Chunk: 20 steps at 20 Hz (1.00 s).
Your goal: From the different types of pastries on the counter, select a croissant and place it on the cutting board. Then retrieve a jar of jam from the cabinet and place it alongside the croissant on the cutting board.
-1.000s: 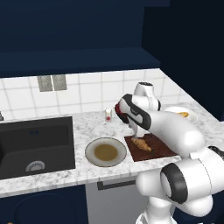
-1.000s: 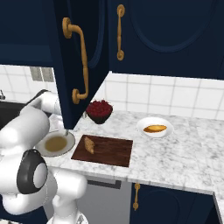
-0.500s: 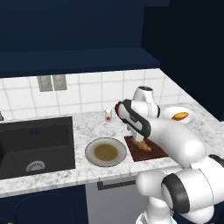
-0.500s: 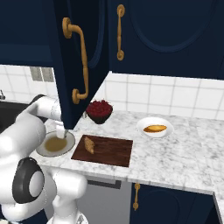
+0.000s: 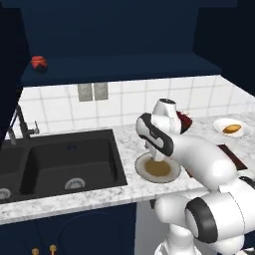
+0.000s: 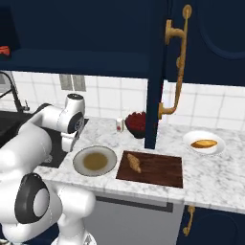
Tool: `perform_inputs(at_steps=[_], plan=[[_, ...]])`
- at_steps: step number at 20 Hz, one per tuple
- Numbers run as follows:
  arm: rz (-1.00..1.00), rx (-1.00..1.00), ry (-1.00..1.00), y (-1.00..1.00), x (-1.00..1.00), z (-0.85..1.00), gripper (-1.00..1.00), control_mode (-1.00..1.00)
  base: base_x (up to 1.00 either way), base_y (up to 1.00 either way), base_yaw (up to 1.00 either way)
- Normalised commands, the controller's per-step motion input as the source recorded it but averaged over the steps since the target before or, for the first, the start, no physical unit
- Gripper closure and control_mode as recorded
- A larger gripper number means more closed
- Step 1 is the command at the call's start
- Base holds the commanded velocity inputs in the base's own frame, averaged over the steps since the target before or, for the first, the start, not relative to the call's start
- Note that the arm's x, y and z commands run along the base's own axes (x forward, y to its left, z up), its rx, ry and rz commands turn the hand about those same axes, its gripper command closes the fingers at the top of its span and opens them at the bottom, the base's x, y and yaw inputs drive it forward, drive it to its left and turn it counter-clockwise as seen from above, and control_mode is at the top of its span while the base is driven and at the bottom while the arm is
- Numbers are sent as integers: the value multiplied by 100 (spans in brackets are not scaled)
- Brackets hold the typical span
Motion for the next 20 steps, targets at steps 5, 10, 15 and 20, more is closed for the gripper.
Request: perform_inputs(at_steps=[5, 10, 15, 20], plan=[[0, 0, 0, 0, 0, 0, -100, 100, 0, 100, 0], [0, 0, 0, 0, 0, 0, -100, 100, 65, 69, 1], [0, 0, 0, 0, 0, 0, -100, 100, 100, 25, 8], [0, 0, 0, 0, 0, 0, -100, 100, 80, 6, 8]])
